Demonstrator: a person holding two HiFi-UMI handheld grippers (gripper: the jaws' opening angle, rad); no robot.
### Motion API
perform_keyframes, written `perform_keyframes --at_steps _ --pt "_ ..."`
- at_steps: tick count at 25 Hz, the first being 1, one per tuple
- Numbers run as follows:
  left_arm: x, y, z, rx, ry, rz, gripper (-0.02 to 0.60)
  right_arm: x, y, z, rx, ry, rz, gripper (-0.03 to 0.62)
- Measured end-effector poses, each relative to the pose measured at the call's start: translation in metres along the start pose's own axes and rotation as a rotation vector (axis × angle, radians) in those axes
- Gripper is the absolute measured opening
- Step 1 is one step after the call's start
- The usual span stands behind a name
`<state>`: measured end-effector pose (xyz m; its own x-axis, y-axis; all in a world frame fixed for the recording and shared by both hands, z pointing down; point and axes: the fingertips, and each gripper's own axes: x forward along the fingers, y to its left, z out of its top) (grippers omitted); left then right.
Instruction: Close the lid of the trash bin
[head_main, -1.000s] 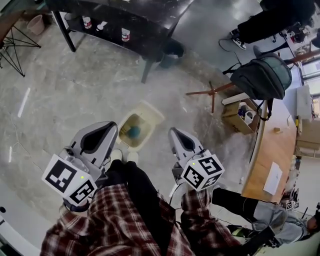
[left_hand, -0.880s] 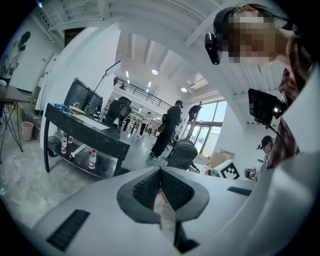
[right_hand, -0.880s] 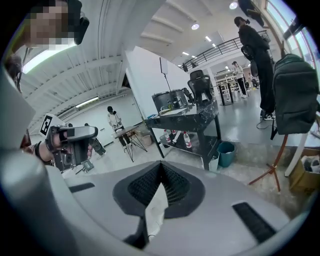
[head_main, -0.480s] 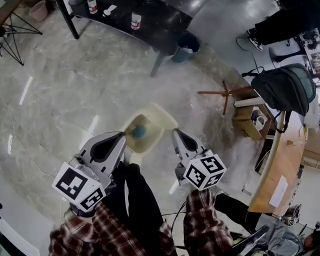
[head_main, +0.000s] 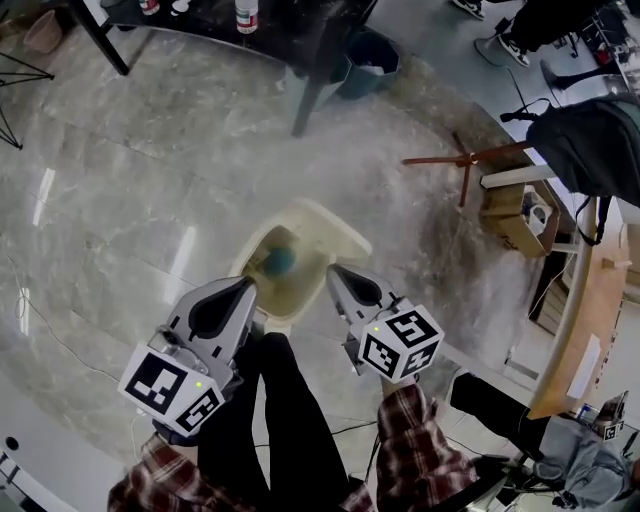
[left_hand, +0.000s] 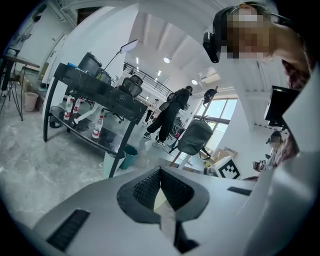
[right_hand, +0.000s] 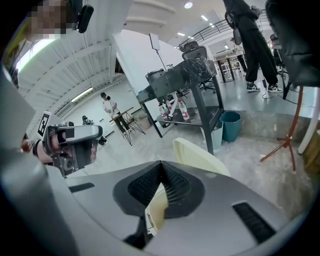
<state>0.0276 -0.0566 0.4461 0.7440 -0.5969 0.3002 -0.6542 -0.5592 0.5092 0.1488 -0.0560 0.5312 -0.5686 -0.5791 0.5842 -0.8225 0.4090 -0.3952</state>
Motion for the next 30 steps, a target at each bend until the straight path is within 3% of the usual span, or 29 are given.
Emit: perform_keyframes --at_steps 5,13,19,21,25,30 --pt "0.016 0.008 -0.023 -0.017 0.015 -0.014 0.012 0.011 -0.019 -0.007 -0.012 0.012 -0.006 0.014" --pt "0.019 0.009 -0.031 -0.046 0.016 -0.006 0.012 -0.002 -0.051 0.024 -0.038 -0.003 -0.026 0.015" --pt "0.023 0.010 -0.035 -0.047 0.026 0.002 0.012 0.004 -0.072 0.039 -0.088 0.070 0.015 0.019" --pt "0.024 0.011 -0.037 -0.048 0.027 0.006 0.012 0.009 -0.075 0.036 -0.092 0.116 0.049 0.062" --pt "0.026 0.009 -0.039 -0.045 0.028 0.002 0.012 0.017 -0.079 0.029 -0.093 0.187 0.101 0.066" --pt "0.027 0.004 -0.039 -0.037 0.026 -0.003 0.012 0.024 -0.084 0.021 -0.024 0.236 0.159 0.066"
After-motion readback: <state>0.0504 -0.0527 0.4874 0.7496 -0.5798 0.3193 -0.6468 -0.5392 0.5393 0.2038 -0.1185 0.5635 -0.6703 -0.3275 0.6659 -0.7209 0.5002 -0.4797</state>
